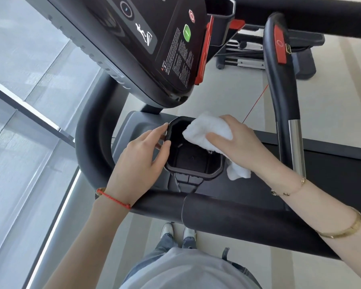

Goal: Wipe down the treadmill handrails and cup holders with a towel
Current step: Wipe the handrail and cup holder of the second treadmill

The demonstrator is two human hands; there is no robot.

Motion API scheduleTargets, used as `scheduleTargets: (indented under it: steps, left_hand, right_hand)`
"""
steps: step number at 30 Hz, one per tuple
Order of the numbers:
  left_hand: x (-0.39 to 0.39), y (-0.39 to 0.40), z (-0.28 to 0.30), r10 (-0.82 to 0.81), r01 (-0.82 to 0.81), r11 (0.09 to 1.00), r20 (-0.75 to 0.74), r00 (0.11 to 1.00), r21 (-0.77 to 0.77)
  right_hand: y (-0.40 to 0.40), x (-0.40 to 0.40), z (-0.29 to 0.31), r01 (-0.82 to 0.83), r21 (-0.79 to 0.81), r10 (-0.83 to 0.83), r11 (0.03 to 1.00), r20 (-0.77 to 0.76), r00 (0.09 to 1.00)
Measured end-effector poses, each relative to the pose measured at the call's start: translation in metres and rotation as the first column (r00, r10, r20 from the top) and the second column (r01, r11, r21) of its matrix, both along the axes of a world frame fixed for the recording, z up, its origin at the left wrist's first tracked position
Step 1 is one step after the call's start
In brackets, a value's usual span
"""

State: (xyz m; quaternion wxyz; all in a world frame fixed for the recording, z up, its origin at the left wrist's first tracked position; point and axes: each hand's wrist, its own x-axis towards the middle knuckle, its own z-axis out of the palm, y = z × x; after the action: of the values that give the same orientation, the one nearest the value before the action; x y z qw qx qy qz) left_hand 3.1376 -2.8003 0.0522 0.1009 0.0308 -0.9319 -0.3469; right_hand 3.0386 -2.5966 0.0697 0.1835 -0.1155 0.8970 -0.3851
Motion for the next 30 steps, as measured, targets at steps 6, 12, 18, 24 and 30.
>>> scheduleTargets:
  steps: [6, 12, 18, 24, 30]
  left_hand:
    - [0.005, -0.004, 0.0, -0.017, 0.017, 1.0, 0.002, 1.0, 0.01]
    - [0.007, -0.011, 0.002, -0.052, 0.052, 0.999, 0.01, 0.999, 0.0]
    - [0.012, -0.016, 0.002, -0.076, 0.075, 0.997, 0.002, 0.997, 0.023]
    - [0.011, -0.018, -0.004, -0.094, 0.095, 0.994, -0.016, 0.995, 0.049]
    - [0.012, -0.017, -0.006, -0.083, 0.084, 0.995, -0.009, 0.996, 0.052]
  right_hand:
    - [0.008, 0.035, 0.004, 0.082, -0.217, -0.034, 0.973, 0.214, 0.976]
    - [0.02, 0.051, 0.008, 0.057, -0.076, -0.052, 0.995, 0.069, 0.996]
    - [0.026, 0.059, 0.024, -0.193, 0.15, 0.234, 0.97, -0.346, 0.909]
    - [-0.015, 0.026, 0.026, -0.463, 0.34, 0.546, 0.818, -0.21, 0.811]
    - [-0.044, -0.002, 0.023, -0.577, 0.505, 0.7, 0.642, -0.078, 0.71]
